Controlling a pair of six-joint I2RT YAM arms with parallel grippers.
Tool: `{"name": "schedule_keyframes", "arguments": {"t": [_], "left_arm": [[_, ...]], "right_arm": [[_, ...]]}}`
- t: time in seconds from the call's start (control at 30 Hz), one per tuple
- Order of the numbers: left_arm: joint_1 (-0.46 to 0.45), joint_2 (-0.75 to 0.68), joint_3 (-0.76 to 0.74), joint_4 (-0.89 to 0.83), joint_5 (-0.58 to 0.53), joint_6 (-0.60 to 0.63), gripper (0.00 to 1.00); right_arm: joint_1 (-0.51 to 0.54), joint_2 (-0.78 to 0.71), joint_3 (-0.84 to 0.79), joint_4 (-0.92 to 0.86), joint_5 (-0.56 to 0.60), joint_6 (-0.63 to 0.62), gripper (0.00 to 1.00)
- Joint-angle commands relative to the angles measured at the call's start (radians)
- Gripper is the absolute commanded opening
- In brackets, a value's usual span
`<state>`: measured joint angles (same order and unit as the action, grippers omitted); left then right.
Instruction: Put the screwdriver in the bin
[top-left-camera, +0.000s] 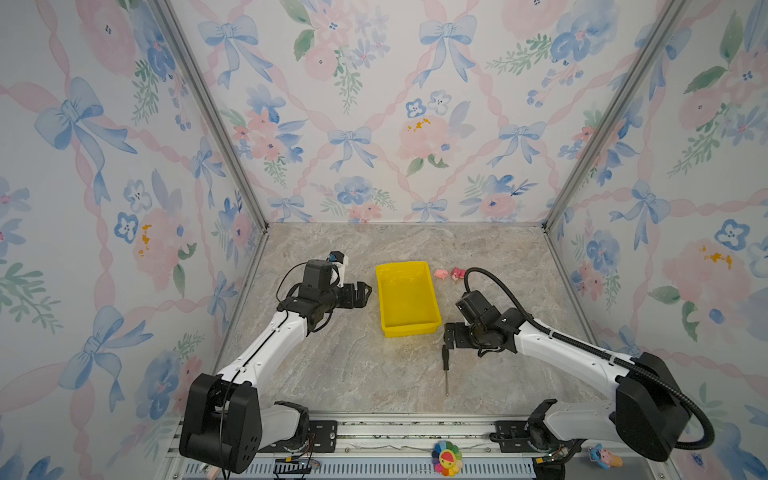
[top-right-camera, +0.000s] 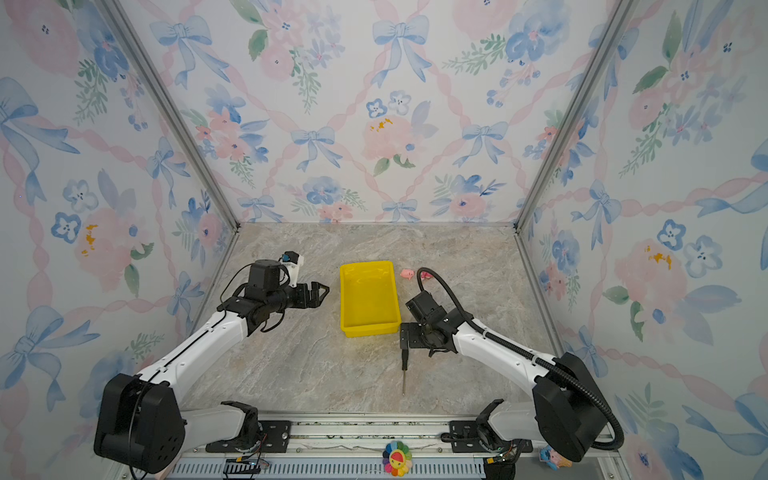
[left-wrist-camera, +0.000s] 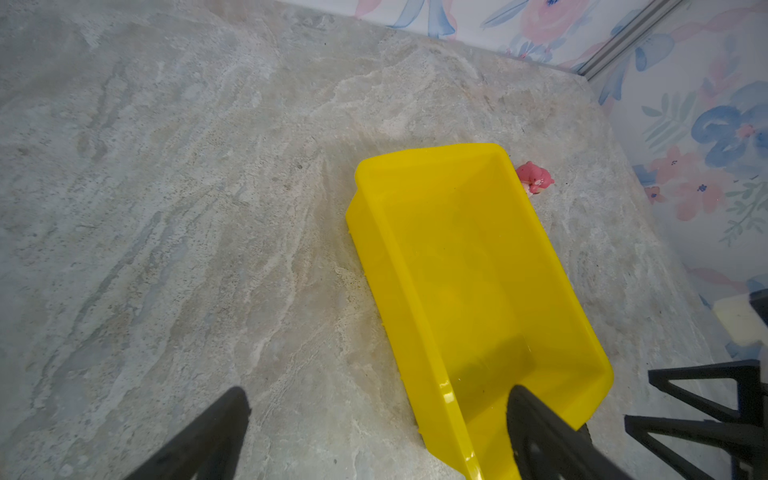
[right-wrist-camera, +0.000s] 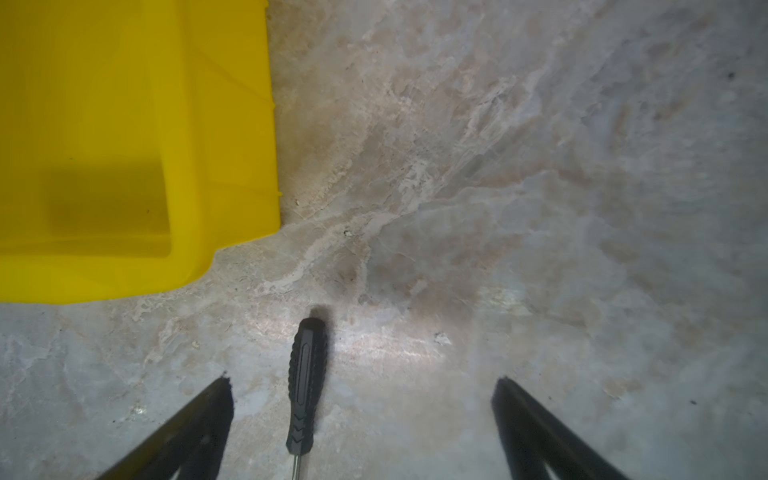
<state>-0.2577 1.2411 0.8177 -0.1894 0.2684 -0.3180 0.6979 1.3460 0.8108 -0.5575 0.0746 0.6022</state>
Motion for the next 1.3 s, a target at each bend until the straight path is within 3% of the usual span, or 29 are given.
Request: {"name": "schedule_keyframes", "arguments": {"t": [0.0, 0.5, 0.83, 1.07, 1.27], "left_arm": [[-0.019, -0.049, -0.039, -0.021, -0.022, -0.038, 0.98], [-0.039, -0.149, -0.124, -0.018, -0.049, -0.075, 0.97], [-0.04, -0.17, -0.132, -0.018, -0.033, -0.081, 0.97], [-0.053, -0.158, -0.115, -0.019, 0.191, -0.067, 0.98], [-0.157, -0.193, -0.124, -0.021, 0.249, -0.053, 0.97]], "right_arm": [[0.035, 0.039, -0.016, 0.043, -0.018, 0.038, 0.99], [0.108, 0.146, -0.015, 0.08, 0.021, 0.082, 0.68], [0.123, 0.174, -0.032, 0.101, 0.05, 0.114, 0.57], [0.133, 0.189, -0.039, 0.105, 0.056, 0.126, 0.49], [0.137, 0.197, -0.052, 0.12, 0.054, 0.132, 0.45]]}}
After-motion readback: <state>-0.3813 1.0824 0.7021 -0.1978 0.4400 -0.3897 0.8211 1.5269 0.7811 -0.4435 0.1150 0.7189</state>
